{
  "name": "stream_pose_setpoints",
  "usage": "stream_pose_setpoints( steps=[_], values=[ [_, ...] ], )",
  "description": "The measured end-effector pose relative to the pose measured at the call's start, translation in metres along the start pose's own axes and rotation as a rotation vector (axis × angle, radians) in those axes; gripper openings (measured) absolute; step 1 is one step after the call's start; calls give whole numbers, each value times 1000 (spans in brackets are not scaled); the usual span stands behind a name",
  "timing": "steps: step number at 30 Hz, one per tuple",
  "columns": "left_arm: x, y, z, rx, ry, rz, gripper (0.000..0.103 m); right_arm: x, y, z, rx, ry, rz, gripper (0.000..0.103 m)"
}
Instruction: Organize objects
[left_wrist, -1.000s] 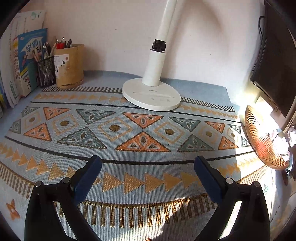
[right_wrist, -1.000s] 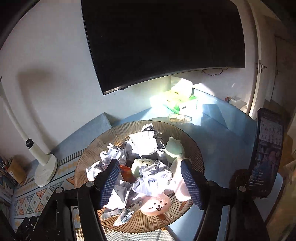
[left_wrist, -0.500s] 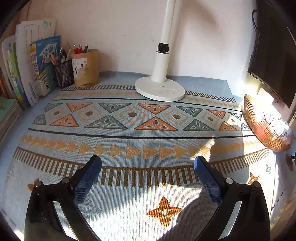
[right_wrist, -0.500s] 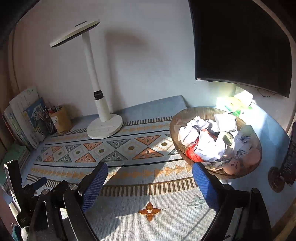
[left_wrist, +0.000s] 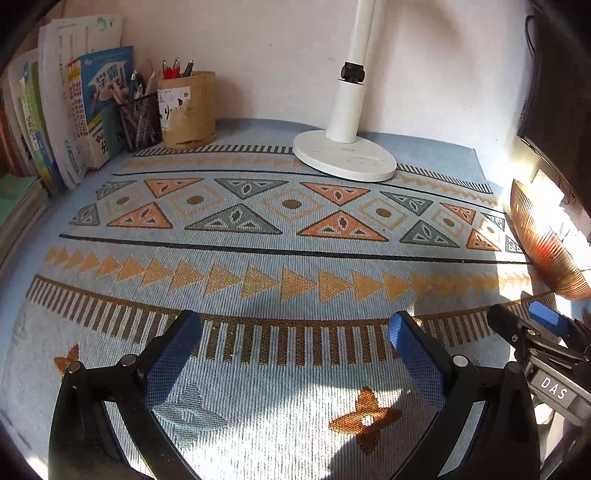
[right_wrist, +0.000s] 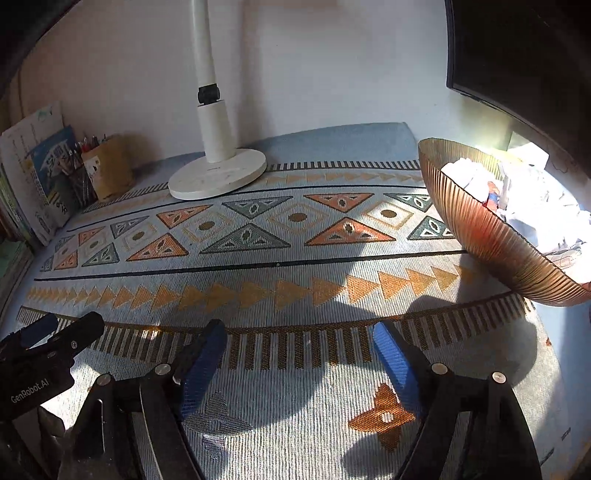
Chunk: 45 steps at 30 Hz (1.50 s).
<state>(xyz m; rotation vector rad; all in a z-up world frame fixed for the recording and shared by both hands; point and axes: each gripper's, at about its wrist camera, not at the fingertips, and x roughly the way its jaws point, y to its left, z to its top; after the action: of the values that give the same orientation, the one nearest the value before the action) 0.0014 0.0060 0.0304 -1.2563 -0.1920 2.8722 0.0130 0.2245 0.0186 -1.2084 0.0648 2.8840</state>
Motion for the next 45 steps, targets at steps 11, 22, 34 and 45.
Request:
stream_pose_setpoints(
  steps=[11,22,34,45],
  values=[
    [-2,-6,-2,20,-12,-52,102,-10,21,-4,-113,-48,32,80],
    [16,-11,-3,53,91,-73,102,-2,16,-2,-87,-3,74,80],
    [15,-10,-2,45,90,-77,102,5,14,-2,-71,33,84,80],
    [19,-17,-1,86,108,-8,102,24,12,-1,-55,148,77,94]
  ],
)
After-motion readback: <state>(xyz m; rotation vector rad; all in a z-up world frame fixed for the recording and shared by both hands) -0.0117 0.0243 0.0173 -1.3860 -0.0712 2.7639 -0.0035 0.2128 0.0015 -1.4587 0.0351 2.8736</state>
